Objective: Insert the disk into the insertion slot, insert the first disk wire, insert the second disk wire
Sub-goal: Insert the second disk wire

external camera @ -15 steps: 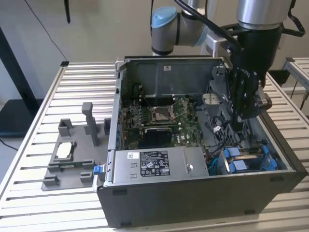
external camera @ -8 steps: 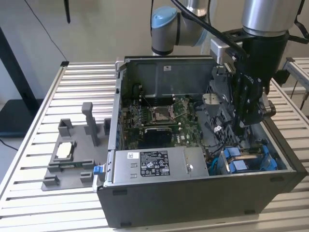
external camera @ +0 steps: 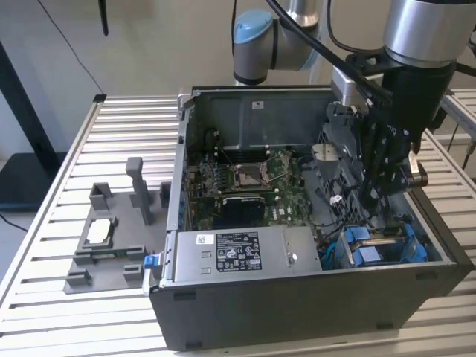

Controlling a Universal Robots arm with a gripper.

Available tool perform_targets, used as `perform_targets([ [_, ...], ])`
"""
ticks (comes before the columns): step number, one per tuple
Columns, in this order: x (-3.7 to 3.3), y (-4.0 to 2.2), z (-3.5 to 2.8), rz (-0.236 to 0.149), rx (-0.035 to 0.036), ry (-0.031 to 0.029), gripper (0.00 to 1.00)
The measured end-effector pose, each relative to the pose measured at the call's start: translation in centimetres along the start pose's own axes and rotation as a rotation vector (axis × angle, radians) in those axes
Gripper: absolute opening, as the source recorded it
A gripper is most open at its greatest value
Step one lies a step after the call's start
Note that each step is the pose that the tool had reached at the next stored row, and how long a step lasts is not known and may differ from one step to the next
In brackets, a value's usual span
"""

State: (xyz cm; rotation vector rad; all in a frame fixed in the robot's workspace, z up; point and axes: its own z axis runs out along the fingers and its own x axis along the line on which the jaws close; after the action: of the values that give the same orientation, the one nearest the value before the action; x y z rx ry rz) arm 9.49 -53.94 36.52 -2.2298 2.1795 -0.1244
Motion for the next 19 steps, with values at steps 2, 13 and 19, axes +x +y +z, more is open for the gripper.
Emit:
perform_targets([
  [2,0.33,-0.20,0.13,0.000,-0.0079,-0.0047,0.16],
  [13,1.53,-1.28,0.67,0.005,-0.0285,-0.0821,0.16],
  [19,2.22,-2.07,0.82,0.005,-0.0684,-0.0897,0.16],
])
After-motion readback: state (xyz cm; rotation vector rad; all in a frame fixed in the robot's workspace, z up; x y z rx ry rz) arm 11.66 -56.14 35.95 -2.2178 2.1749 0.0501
